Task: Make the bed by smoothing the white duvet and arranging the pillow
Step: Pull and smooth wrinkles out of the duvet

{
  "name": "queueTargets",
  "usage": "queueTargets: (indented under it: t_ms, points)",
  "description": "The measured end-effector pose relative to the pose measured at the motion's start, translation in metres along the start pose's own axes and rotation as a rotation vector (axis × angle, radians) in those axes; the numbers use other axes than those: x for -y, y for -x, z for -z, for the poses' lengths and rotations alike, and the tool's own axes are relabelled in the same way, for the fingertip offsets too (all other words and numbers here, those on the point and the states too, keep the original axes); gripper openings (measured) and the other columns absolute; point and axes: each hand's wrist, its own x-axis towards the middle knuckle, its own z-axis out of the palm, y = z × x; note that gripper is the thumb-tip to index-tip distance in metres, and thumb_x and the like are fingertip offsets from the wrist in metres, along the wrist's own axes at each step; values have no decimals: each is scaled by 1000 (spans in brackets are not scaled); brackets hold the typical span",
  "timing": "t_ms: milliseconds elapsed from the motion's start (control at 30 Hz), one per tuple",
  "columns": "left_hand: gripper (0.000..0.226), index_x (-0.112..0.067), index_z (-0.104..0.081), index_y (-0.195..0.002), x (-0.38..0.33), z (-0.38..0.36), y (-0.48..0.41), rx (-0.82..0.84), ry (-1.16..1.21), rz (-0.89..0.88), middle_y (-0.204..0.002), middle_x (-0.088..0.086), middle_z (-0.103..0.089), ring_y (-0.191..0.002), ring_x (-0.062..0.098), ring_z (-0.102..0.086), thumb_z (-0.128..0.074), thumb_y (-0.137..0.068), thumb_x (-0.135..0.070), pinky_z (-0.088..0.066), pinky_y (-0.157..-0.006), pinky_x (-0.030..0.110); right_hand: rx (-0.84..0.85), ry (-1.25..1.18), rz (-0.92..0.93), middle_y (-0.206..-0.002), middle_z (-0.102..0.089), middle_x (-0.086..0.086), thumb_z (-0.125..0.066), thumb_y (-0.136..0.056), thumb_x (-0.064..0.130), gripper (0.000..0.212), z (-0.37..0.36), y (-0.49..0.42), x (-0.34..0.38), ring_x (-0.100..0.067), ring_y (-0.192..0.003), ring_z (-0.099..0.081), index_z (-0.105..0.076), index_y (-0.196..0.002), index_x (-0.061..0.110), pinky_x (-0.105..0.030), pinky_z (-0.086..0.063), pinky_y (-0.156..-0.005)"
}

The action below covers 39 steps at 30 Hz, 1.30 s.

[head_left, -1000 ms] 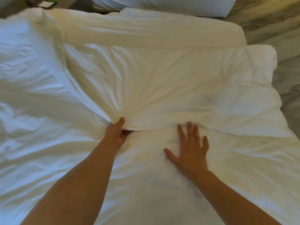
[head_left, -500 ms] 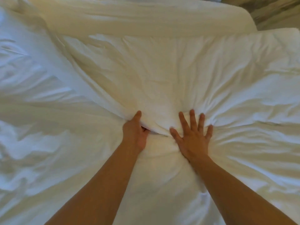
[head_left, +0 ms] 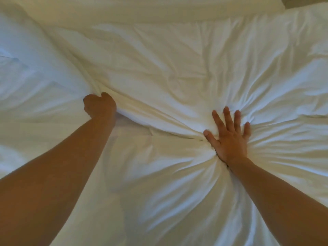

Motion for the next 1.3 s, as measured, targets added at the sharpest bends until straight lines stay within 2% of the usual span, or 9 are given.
queueTargets:
  t_ms: [100, 200, 367, 667, 800, 900, 1133, 1200, 1300]
  points:
    - [31, -4, -63, -128, 4, 46, 6, 228, 527, 159, -128, 13, -69, -117, 27, -68, -58, -98, -8, -61, -86, 35, -8, -17, 12, -173, 23, 14, -6, -90, 86, 77, 0, 0, -3, -22, -160, 22, 16, -158, 58, -61, 5, -126]
    - [30, -12, -67, -118, 48, 95, 30, 358, 867, 261, -115, 6, -75, -109, 22, -71, -49, -102, 5, -60, -92, 40, 0, -26, 28, -172, 24, 16, -9, -90, 85, 76, 0, -1, -5, -20, -160, 23, 18, -157, 59, -60, 6, -127]
    - [40, -18, -66, -114, 108, 91, 44, 342, 887, 410, -106, 4, -78, -100, 19, -71, -38, -104, 9, -64, -70, 34, 34, -9, 30, -172, 24, 16, -11, -90, 84, 76, 2, 0, -6, -20, -159, 24, 18, -156, 60, -58, 7, -127]
    - [35, -17, -66, -114, 98, 81, 37, 373, 821, 372, -113, 8, -71, -97, 21, -71, -42, -105, 7, -64, -68, 36, 40, -192, -25, -176, 9, 13, -19, -84, 87, 81, 34, 6, 10, -20, -161, 15, 6, -157, 62, -63, 1, -126]
    - [32, -13, -64, -122, 110, 77, 31, 397, 867, 381, -121, 10, -70, -103, 23, -71, -46, -104, 6, -64, -73, 35, -148, -279, 97, -177, 4, 9, -23, -92, 79, 78, 43, 41, 103, -22, -162, 12, -5, -163, 53, -63, 0, -123]
    - [38, -7, -57, -139, 113, 84, 30, 464, 888, 404, -127, 14, -70, -110, 26, -70, -47, -104, 5, -63, -78, 35, -38, -285, 115, -175, 14, 13, -15, -94, 82, 74, 30, 55, 207, -22, -161, 20, 2, -161, 57, -62, 3, -125]
    - [27, -3, -65, -124, 82, 124, 8, 594, 535, 401, -109, 14, -76, -100, 29, -75, -64, -97, -9, -62, -85, 46, 32, -291, -110, -173, 23, 16, -15, -92, 87, 74, -26, 45, 298, -28, -158, 29, 13, -156, 63, -74, 9, -119]
    - [61, 0, -53, -136, 72, 133, -25, 462, 127, 119, -125, 15, -68, -117, 31, -67, -76, -90, -32, -56, -100, 44, 18, -243, -130, -172, 24, 16, -17, -92, 87, 76, -37, 42, 299, -29, -158, 27, 15, -155, 63, -75, 7, -119]
    - [122, 3, -4, -161, 48, 146, -88, 285, -264, -264, -157, 23, -32, -145, 38, -37, -77, -82, -57, -34, -119, 44, 5, -186, -150, -173, 23, 12, -16, -92, 87, 77, -45, 34, 303, -32, -159, 23, 16, -156, 60, -75, 6, -119]
